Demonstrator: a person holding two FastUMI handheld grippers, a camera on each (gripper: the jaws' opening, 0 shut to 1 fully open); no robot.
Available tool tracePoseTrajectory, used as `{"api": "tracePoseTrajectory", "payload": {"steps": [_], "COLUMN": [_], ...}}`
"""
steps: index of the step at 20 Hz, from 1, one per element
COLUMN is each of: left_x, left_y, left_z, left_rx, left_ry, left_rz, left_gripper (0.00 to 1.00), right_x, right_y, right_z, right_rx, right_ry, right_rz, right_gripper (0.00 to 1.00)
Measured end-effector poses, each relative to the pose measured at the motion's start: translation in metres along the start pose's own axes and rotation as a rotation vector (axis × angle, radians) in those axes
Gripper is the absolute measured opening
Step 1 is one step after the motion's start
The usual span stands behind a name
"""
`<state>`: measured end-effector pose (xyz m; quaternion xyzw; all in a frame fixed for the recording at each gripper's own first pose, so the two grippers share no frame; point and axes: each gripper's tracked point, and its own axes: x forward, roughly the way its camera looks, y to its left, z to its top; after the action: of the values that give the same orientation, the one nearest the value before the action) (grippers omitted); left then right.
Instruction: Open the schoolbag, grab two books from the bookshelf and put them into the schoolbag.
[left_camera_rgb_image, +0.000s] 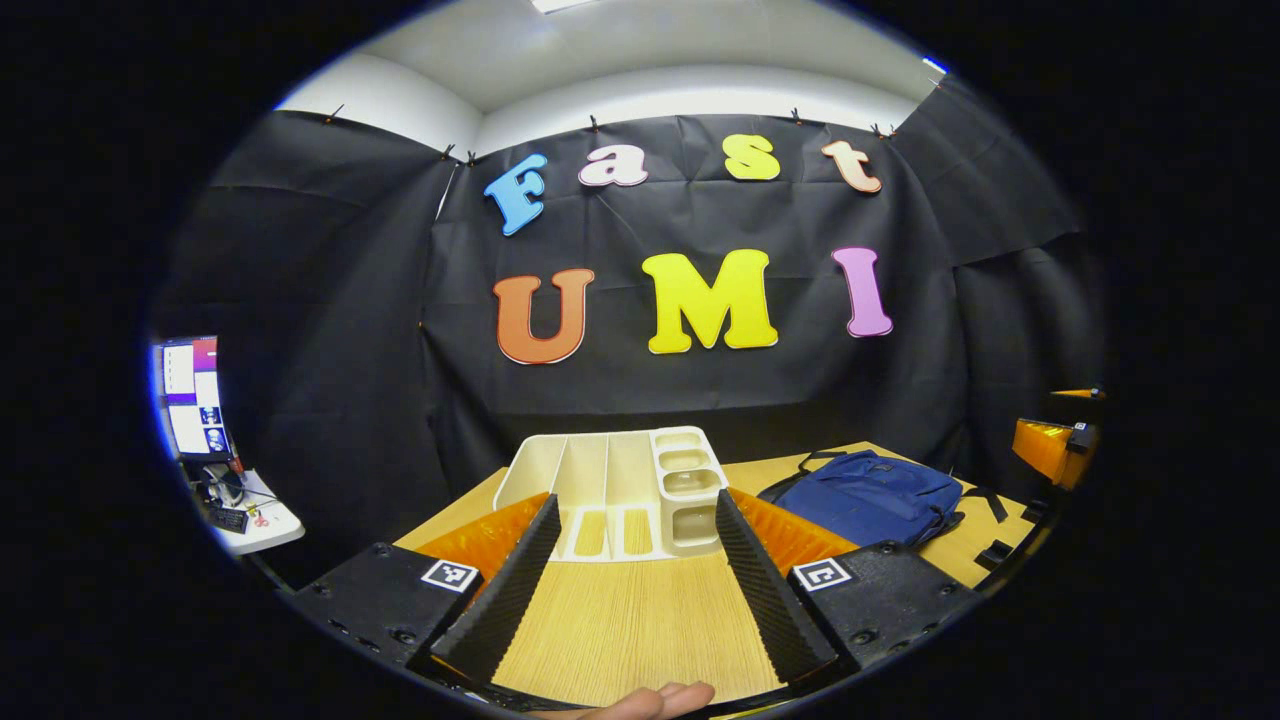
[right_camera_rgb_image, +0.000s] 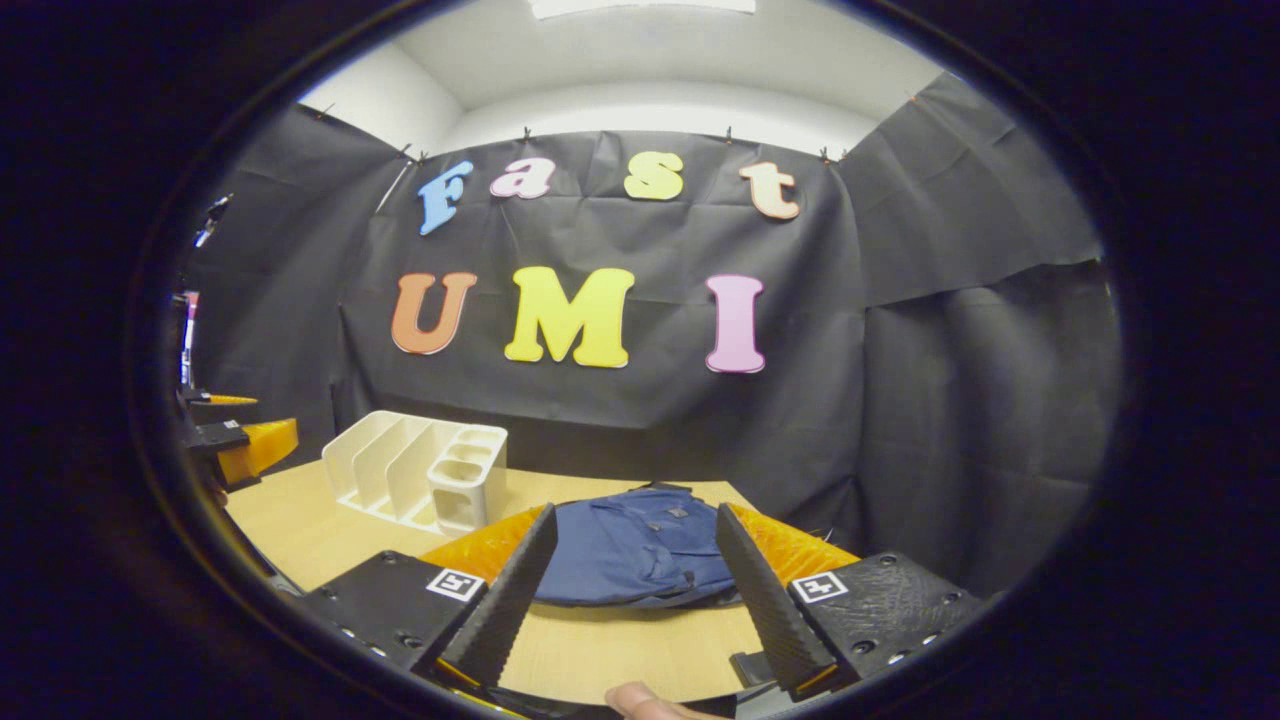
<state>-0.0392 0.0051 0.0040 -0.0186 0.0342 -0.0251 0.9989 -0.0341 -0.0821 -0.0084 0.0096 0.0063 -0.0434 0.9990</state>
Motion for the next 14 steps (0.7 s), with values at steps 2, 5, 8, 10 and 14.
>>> {"api": "tracePoseTrajectory", "payload": {"steps": [2, 5, 8, 10, 14], "left_x": [0.001, 0.0005, 0.0008, 0.0009, 0.0018], "left_y": [-0.0009, 0.0023, 0.0055, 0.0071, 0.0085], "left_z": [0.0008, -0.0001, -0.0019, -0.0028, -0.0028], "left_rx": [0.007, 0.011, 0.011, 0.01, 0.015], "left_ry": [0.001, 0.0, 0.004, 0.005, 0.005], "left_rz": [-0.002, 0.0, 0.003, 0.007, 0.01], "left_gripper": [0.94, 0.98, 0.98, 0.98, 0.94], "right_x": [0.0017, 0.0032, 0.0031, 0.0039, 0.0047], "right_y": [-0.0036, -0.0028, 0.0002, 0.0015, 0.0016], "right_z": [0.0, -0.0009, -0.0027, -0.004, -0.0083], "right_rx": [0.0, -0.002, -0.007, -0.008, -0.015], "right_ry": [0.003, 0.006, 0.011, 0.017, 0.029], "right_rz": [-0.012, -0.013, -0.006, -0.003, 0.0], "right_gripper": [0.95, 0.96, 0.95, 0.95, 0.98]}}
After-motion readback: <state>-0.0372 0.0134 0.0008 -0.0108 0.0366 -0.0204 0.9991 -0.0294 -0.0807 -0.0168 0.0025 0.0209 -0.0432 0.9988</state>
